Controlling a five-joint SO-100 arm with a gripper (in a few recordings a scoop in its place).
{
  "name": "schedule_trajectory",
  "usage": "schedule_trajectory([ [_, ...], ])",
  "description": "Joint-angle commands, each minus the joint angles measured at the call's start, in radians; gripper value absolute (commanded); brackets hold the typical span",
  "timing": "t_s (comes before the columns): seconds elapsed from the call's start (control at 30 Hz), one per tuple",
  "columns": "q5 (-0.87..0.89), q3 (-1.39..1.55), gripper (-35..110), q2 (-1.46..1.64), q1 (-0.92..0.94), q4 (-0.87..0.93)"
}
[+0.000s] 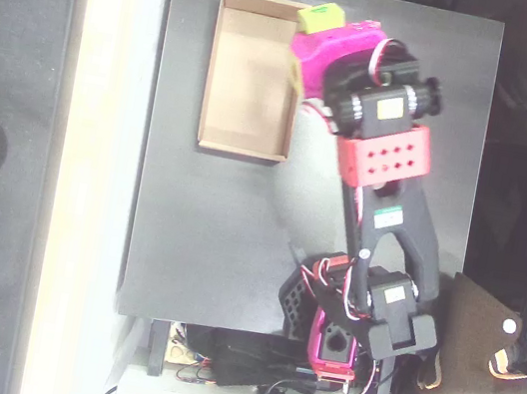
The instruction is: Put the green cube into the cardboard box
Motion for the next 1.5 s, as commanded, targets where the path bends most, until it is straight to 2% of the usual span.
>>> schedule_trajectory([
  [0.0,0.005,-0.014,2,0.051,-0.101,0.002],
  [0.17,0.006,-0.014,2,-0.009,-0.173,0.002],
  [1.2,0.012,-0.031,2,-0.468,-0.173,-0.002],
  [1.47,0.018,-0.031,2,-0.529,-0.164,-0.064],
])
